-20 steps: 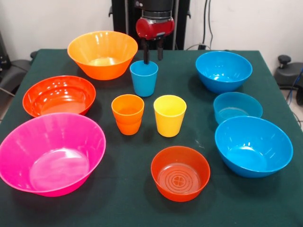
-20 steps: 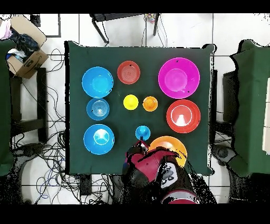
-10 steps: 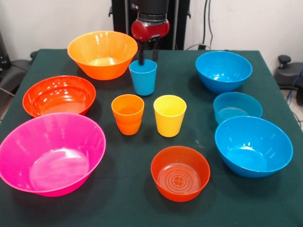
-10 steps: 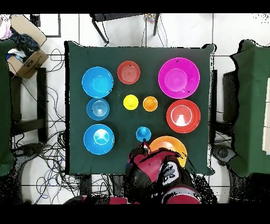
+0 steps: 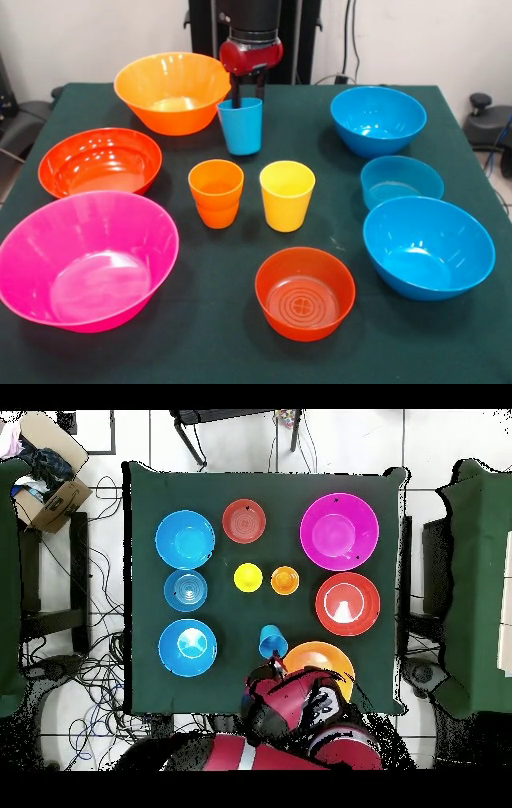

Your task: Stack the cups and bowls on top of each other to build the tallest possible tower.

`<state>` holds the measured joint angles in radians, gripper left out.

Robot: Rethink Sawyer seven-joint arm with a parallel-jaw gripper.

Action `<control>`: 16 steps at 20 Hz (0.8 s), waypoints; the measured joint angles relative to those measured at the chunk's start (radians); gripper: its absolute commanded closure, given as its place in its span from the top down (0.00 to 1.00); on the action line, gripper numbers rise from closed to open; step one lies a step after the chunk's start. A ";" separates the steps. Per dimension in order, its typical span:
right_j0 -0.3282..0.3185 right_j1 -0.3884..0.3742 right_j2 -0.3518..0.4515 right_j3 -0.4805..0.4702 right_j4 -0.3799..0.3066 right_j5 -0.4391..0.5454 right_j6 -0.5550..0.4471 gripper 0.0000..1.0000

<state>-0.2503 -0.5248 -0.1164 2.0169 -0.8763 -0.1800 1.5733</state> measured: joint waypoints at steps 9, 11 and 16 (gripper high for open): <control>0.000 0.017 0.000 0.000 0.000 -0.012 0.000 1.00; 0.000 0.016 0.000 0.000 0.000 -0.012 0.000 1.00; 0.000 0.011 0.000 0.000 0.000 -0.012 0.000 1.00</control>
<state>-0.2499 -0.5136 -0.1167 2.0169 -0.8761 -0.1917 1.5733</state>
